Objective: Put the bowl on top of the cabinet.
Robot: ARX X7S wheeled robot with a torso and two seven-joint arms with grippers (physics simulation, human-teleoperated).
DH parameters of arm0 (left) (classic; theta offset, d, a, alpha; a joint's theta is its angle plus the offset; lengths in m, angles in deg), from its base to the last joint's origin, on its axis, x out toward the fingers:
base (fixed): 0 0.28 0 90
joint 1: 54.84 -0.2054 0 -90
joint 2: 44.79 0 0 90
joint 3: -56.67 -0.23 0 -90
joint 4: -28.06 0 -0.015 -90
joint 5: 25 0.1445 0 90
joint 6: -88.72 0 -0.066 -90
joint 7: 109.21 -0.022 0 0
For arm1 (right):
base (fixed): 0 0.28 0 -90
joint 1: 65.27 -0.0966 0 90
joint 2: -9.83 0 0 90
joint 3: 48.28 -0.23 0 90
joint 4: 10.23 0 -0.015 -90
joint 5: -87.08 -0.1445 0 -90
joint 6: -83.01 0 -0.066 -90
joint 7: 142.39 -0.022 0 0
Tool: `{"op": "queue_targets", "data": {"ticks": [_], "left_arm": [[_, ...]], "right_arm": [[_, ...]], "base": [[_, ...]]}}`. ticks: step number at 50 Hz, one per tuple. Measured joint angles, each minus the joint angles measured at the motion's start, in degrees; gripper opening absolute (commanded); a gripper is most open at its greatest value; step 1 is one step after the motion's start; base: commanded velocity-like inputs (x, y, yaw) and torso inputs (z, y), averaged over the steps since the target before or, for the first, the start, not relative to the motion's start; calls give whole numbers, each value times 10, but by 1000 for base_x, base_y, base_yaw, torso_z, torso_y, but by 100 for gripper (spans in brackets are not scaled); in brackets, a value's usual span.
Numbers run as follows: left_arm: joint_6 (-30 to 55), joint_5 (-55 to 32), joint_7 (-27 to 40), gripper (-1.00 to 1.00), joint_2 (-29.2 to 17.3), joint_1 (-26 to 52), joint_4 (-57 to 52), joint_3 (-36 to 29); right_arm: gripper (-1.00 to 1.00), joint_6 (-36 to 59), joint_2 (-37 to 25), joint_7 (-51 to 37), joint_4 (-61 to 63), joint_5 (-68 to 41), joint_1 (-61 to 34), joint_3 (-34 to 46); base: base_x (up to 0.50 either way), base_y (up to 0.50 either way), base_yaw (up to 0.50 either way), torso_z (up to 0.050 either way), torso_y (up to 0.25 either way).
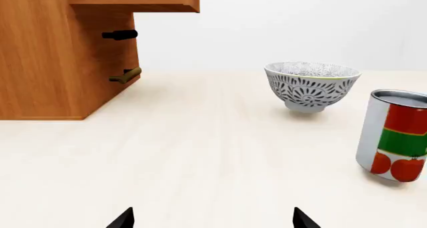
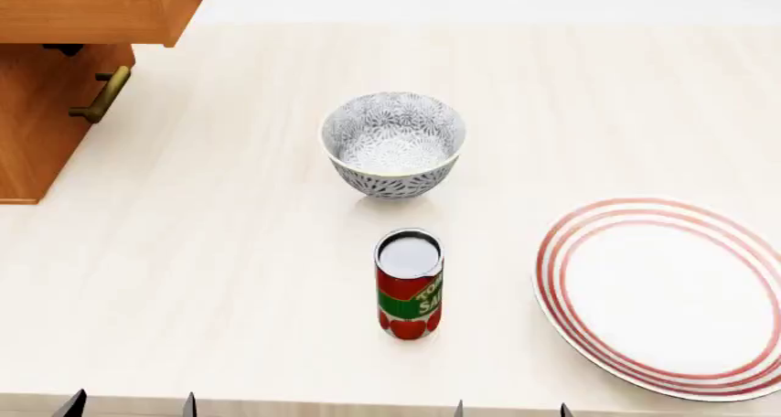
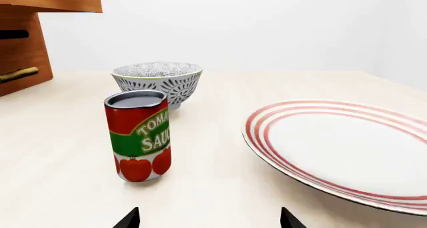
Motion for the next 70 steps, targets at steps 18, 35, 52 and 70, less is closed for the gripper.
{"op": "queue_targets", "data": {"ticks": [18, 35, 52, 70], "left_arm": [[0, -18, 27, 100, -21, 0, -1, -26], [1, -21, 53, 100, -37, -1, -3, -50], [2, -42, 64, 100, -48, 0, -2, -64], [5, -52, 74, 100, -62, 2, -1, -77]], "right_arm": [[100, 3, -21, -30, 2, -17, 1, 25], [100, 4, -37, -54, 3, -32, 1, 44], [100, -3, -50, -70, 1, -40, 1, 57], [100, -1, -62, -87, 3, -38, -2, 76]], "base": [[0, 0, 0, 0, 0], [0, 0, 0, 0, 0], [0, 83, 0, 0, 0], [0, 500, 0, 0, 0]]}}
